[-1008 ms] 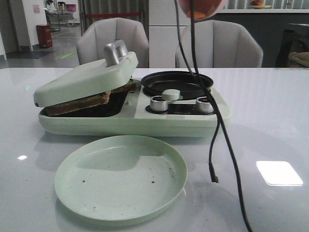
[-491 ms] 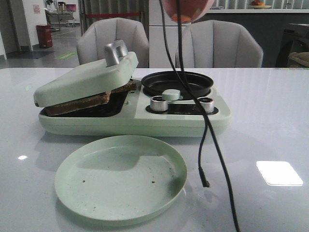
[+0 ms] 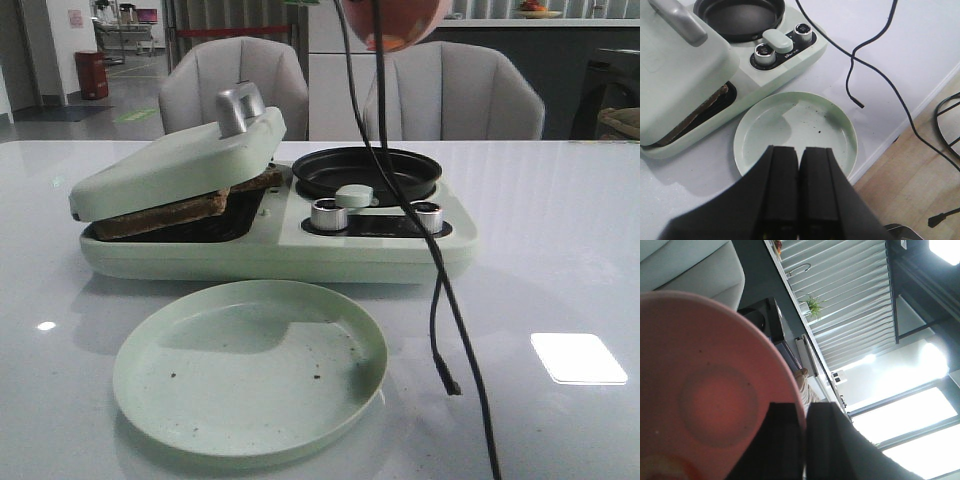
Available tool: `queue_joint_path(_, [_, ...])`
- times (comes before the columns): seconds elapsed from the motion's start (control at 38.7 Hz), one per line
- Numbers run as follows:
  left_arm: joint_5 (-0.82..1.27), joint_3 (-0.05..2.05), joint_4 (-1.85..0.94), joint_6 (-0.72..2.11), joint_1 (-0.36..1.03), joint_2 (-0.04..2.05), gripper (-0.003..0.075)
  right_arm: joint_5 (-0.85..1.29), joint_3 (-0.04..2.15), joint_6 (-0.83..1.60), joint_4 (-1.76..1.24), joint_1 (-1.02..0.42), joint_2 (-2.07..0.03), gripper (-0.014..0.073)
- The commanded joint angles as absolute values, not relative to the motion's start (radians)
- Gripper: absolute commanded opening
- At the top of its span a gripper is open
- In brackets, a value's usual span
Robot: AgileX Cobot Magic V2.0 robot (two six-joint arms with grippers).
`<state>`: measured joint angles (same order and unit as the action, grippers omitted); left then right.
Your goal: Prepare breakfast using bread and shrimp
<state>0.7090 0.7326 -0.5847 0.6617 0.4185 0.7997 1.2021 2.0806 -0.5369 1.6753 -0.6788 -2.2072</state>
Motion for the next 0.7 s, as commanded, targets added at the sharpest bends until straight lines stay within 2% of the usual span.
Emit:
queue_joint_path(0.0, [0.644, 0.76, -0.626, 0.661, 0.426, 0.799, 0.0099, 1.212, 2.112, -0.532, 1.741, -0.678, -2.131, 0.0017])
queue_joint_path(0.44, [0.644, 0.76, -0.626, 0.661, 0.426, 0.799, 0.0099, 1.245, 2.114, -0.527, 1.799, -0.679, -2.12, 0.0017])
queue_joint_path(0.67, [0.644, 0.76, -0.626, 0.661, 0.426, 0.799, 0.0099, 1.204, 2.11, -0.555, 1.61, -0.661, -2.166, 0.0017])
